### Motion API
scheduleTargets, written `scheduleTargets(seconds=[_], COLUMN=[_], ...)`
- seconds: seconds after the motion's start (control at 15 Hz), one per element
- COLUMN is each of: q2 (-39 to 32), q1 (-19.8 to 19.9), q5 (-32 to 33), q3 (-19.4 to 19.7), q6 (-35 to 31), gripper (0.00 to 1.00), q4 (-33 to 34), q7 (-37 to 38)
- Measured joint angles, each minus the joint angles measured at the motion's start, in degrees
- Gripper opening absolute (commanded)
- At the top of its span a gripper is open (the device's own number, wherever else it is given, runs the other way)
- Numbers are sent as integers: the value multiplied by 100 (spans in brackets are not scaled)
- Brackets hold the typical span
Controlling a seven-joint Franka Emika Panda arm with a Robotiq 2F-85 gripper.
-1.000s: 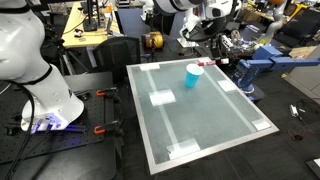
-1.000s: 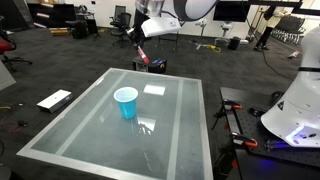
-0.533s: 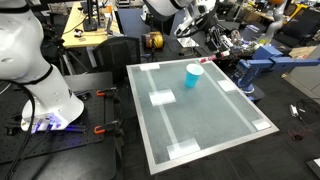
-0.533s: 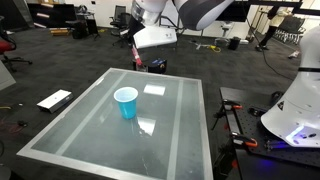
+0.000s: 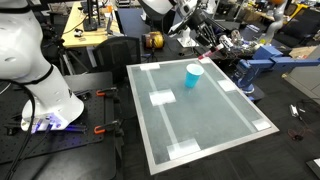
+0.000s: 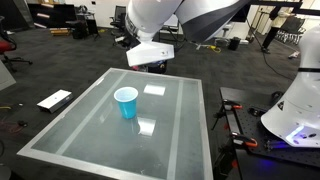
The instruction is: Put the marker in the cup
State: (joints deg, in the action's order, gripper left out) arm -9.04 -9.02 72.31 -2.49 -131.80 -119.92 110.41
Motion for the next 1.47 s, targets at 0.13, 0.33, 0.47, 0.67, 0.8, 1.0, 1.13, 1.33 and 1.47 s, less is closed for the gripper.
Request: scheduleTargets(seconds=[0.13,0.33,0.47,0.67,0.8,1.0,1.13,1.33,1.47], q2=[-70,-198,-302,-482,-600,-764,-858,-990,-1077], q1=[-55,-95,-123,-146,-155,-180,-198,-205,-205], q5=[164,307,350,418,496,641,772,969,1051], q3=[-121,-265,-313,-351,-371,-394,-412,-439,-450], q6=[333,666,784,819,819,819,819,817,812], gripper=[5,5,5,5,5,5,5,5,5], q4=[38,83,109,147,176,211,233,274,316], q7=[231,410,468,477,490,645,769,956,1037])
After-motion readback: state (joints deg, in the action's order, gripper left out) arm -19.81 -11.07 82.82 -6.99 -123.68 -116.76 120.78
